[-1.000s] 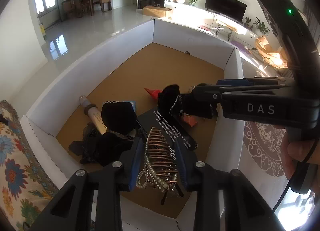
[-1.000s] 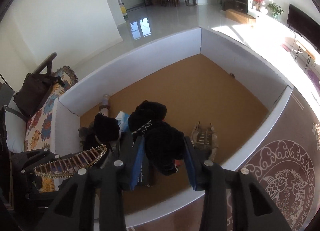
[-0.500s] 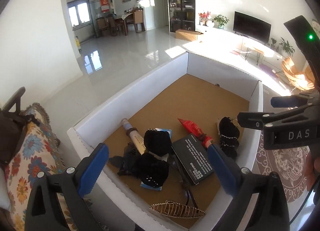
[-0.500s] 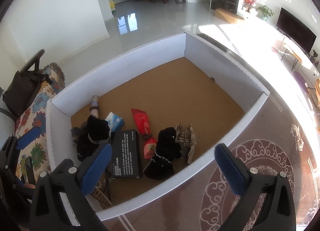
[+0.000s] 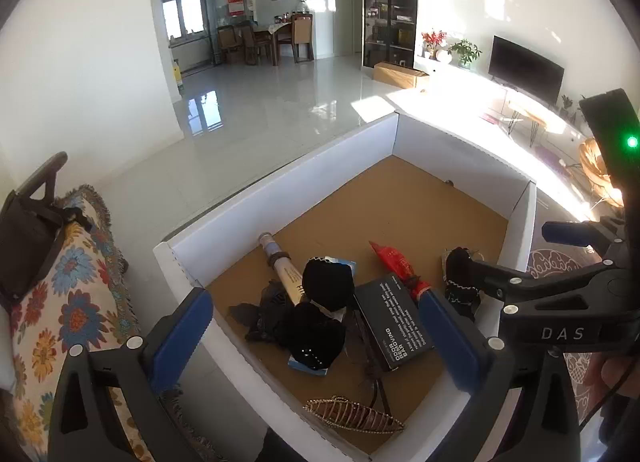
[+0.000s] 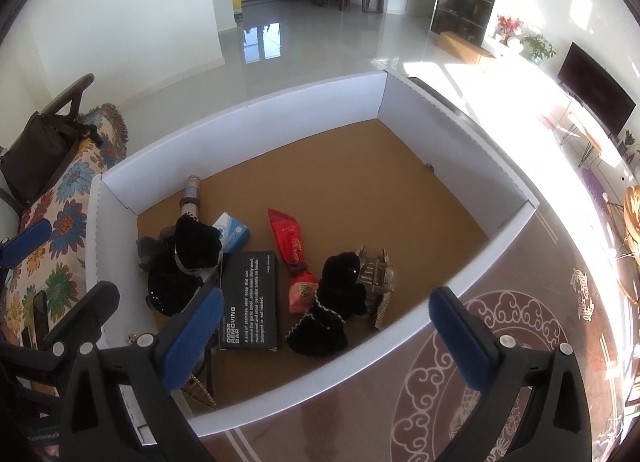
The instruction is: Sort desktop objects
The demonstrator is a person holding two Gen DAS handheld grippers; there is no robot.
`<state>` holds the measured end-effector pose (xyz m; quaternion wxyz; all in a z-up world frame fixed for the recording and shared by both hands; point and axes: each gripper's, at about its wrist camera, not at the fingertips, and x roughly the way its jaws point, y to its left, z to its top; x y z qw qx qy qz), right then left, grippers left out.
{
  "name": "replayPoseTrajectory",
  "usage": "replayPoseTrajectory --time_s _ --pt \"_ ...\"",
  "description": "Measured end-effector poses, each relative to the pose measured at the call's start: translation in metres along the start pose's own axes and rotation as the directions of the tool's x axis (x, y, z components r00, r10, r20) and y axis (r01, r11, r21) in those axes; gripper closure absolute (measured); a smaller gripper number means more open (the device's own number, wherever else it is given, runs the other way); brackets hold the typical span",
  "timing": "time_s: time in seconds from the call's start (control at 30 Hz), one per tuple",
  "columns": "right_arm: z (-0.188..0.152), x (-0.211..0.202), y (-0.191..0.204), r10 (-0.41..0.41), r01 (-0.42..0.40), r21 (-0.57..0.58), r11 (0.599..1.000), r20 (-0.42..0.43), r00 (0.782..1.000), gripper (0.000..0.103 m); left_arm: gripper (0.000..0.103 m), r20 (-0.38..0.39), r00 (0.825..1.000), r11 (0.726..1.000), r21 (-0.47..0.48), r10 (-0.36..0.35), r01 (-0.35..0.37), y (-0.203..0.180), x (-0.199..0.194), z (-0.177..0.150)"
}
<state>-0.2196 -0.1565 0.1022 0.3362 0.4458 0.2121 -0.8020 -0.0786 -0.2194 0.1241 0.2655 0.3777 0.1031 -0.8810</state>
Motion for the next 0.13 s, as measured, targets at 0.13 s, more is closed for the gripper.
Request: replayPoseTrajectory --time_s 0.13 --pt "-0.0012 0.0033 0.0011 0.002 -0.002 -0.001 1.000 -0.002 1.000 0.000 0.000 0.038 0.999 1.000 -0.007 -0.012 0.012 -0.0034 -0.0078 -0.0013"
